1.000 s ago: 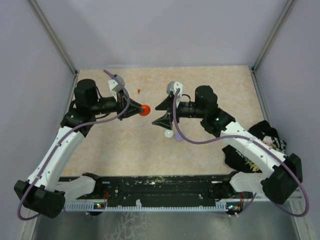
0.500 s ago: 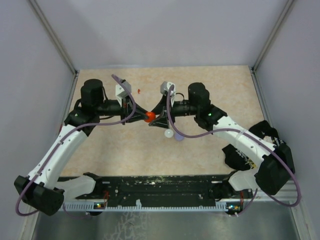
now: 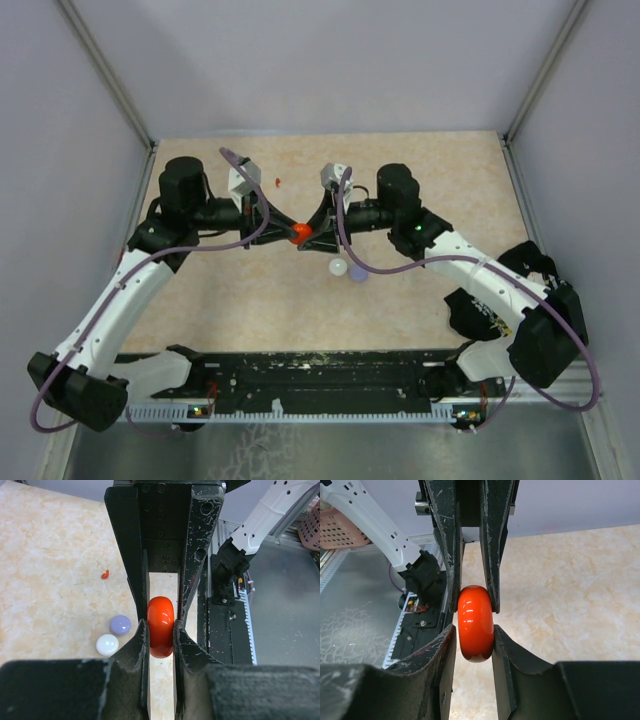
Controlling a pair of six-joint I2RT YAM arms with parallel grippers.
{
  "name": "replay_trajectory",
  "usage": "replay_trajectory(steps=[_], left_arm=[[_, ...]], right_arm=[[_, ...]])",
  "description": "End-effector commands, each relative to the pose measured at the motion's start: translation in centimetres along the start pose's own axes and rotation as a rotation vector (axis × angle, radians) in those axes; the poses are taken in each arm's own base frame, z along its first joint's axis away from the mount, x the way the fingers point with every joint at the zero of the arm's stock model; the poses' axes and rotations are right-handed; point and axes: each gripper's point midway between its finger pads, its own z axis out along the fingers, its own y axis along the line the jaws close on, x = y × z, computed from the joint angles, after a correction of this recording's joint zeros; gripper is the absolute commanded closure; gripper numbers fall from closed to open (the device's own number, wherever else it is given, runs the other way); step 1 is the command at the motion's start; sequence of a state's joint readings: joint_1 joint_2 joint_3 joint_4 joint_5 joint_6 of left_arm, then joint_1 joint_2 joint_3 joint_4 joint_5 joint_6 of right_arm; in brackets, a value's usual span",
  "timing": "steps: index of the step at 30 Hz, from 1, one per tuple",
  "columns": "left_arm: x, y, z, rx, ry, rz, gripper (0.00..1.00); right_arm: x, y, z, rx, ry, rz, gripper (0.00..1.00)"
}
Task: Insert the wireless bluetooth earbuds into the charging case
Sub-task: Open the charging case.
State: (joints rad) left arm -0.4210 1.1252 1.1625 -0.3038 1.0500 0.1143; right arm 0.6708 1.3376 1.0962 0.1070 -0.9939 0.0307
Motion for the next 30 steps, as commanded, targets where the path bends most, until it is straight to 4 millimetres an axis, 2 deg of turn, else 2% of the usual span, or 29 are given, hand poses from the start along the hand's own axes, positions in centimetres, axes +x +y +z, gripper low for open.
replay_trajectory(steps=[1,5,8,11,13,15,19,21,24,30], left_arm=[[-1.2,-0.8,-0.2,0.018,-0.032,0.056,1.00],[-1.1,-0.9,-0.3,0.019,-0.028,0.060,1.00],[-1.1,-0.9,-0.3,0.016,-0.027,0.061,1.00],[-1.0,-0.7,-0.4,0.002,-0.025,0.060,0.98],[-1.1,-0.6,-0.4,-0.012,-0.028,0.060,0.88],[-1.1,-0.4,-0.5,-0.030,-0.031,0.055,0.76],[-0.9,-0.1,-0.4,-0.042,-0.035,0.035,0.42],[-0.8,-0.2,-0.3,-0.033,-0.037,0.030,0.32],[-0.6,-0.3,-0.3,-0.029,-0.035,0.024,0.27],[-0.2,0.2,-0.1,-0.042,-0.034,0.001,0.25]], right_arm=[[-3.1,1.2,-0.2,-0.056,-0.068,-0.096,0.67],[-3.0,1.5,-0.3,-0.066,-0.067,-0.099,0.72],[-3.0,1.6,-0.3,-0.071,-0.066,-0.096,0.79],[-2.8,1.7,-0.3,-0.075,-0.061,-0.089,0.93],[-2.8,1.8,-0.3,-0.080,-0.060,-0.087,1.00],[-2.9,1.9,-0.3,-0.083,-0.061,-0.087,1.00],[-3.2,2.0,-0.3,-0.086,-0.070,-0.088,1.00],[-3.4,1.9,-0.3,-0.084,-0.078,-0.089,1.00],[-3.4,1.7,-0.2,-0.076,-0.081,-0.088,1.00],[-3.4,1.6,-0.1,-0.075,-0.082,-0.083,1.00]])
